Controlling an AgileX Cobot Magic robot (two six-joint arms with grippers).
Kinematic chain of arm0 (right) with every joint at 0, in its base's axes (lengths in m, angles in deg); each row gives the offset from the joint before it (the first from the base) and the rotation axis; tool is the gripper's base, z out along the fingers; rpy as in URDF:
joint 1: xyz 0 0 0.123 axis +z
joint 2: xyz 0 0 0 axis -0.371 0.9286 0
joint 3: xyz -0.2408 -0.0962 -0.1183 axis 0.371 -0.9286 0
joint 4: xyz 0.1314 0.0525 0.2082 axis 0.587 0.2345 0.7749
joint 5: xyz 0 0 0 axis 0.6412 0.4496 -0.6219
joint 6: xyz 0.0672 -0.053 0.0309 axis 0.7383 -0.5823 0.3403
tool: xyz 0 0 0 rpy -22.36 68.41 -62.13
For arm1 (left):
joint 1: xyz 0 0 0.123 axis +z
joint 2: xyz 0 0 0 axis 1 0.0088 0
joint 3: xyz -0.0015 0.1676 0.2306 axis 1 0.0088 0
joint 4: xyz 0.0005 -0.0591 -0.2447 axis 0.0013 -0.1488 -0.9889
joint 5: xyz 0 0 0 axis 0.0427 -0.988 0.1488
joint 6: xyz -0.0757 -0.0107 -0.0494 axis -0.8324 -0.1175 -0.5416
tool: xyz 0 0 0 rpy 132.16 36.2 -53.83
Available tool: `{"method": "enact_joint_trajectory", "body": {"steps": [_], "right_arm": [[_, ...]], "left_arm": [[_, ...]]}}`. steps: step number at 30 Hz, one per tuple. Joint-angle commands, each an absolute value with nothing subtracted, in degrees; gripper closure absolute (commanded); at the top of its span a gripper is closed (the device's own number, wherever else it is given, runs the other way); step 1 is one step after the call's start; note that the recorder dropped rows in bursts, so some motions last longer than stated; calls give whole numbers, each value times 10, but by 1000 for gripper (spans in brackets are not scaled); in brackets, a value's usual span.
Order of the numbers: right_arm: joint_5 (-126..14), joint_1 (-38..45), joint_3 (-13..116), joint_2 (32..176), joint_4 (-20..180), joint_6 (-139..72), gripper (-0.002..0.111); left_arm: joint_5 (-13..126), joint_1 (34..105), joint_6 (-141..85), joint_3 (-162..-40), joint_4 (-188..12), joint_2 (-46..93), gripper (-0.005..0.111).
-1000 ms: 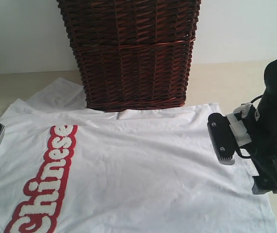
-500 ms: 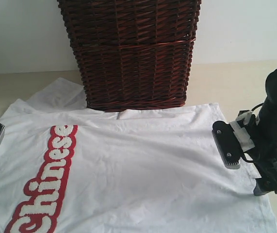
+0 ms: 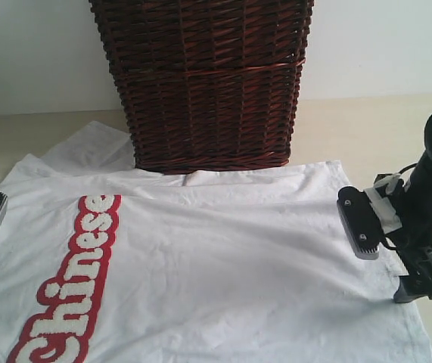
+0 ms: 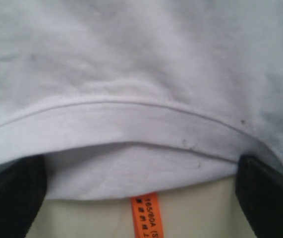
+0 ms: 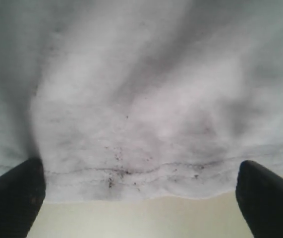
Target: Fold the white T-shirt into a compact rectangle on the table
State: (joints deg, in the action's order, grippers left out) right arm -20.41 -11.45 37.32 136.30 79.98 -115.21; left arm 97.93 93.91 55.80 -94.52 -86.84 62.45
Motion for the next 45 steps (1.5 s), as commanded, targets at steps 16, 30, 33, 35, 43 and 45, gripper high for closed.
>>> {"method": "enact_joint_trajectory", "body": {"steps": [16, 30, 33, 35, 43, 45], "right_arm": [[-149, -161, 440, 1441, 928, -1266, 4], [-154, -161, 441, 1445, 836, -1190, 4], [-154, -161, 441, 1445, 836, -1190, 4], [-154, -161, 441, 1445, 836, -1190, 4], [-154, -161, 441, 1445, 836, -1190, 4], [-151, -161, 441, 1445, 836, -1190, 4]], "left_arm": [[981, 941, 552, -937, -873, 643, 4], [981, 941, 552, -937, -873, 643, 4], [981, 941, 552, -937, -873, 643, 4], [981, 941, 552, -937, -873, 643, 4], [981, 941, 552, -937, -873, 643, 4], [981, 941, 552, -937, -873, 643, 4]]}}
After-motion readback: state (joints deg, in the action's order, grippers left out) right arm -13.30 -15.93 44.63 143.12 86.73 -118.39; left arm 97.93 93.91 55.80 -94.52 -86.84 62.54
